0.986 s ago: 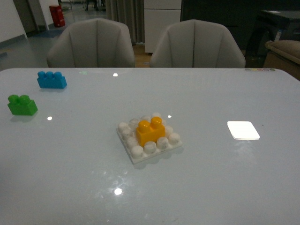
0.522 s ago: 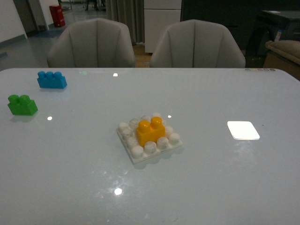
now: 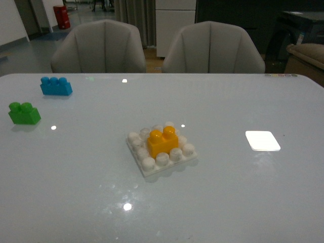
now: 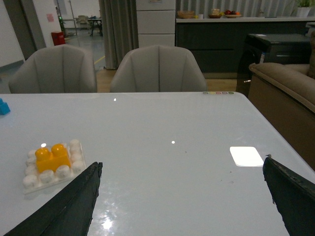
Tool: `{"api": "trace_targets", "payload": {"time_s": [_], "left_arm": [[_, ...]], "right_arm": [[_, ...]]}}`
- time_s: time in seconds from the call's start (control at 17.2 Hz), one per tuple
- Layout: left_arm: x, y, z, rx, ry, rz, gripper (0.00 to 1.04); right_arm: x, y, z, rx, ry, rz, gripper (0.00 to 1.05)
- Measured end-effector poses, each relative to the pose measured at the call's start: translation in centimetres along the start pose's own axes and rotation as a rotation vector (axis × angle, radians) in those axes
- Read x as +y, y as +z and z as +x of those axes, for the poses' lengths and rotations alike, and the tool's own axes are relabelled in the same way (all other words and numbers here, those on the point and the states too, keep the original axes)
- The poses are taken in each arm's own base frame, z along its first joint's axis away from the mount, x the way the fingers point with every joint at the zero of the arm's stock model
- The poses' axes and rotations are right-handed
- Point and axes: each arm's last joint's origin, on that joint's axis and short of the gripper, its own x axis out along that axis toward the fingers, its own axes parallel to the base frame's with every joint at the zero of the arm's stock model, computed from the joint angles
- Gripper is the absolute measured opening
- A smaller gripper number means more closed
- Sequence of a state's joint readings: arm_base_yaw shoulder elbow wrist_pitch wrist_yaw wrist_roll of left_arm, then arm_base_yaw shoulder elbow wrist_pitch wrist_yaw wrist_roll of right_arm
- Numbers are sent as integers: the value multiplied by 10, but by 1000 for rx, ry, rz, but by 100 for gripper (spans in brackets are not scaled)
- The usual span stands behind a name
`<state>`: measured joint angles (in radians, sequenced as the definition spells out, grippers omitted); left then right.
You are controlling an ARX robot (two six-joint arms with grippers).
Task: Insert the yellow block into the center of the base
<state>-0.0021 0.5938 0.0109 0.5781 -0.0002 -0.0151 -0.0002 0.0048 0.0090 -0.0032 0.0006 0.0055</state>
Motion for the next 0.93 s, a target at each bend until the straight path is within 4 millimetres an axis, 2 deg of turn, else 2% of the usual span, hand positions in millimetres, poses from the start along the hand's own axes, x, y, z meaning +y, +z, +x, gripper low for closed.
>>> {"api": "trace_targets", "payload": {"time_s": [0.58, 0.75, 0.81, 0.93], "left_arm": [[0, 4, -15, -14, -1, 0, 2], [0, 4, -26, -17, 0, 0, 2], [0, -3, -36, 39, -1, 0, 2], [0, 0, -38, -6, 0, 1, 2]], "right_arm": [[0, 0, 0, 0, 0, 0, 98], [0, 0, 0, 0, 0, 0, 98], [0, 0, 0, 0, 0, 0, 98], [0, 0, 0, 1, 0, 0, 98]]}}
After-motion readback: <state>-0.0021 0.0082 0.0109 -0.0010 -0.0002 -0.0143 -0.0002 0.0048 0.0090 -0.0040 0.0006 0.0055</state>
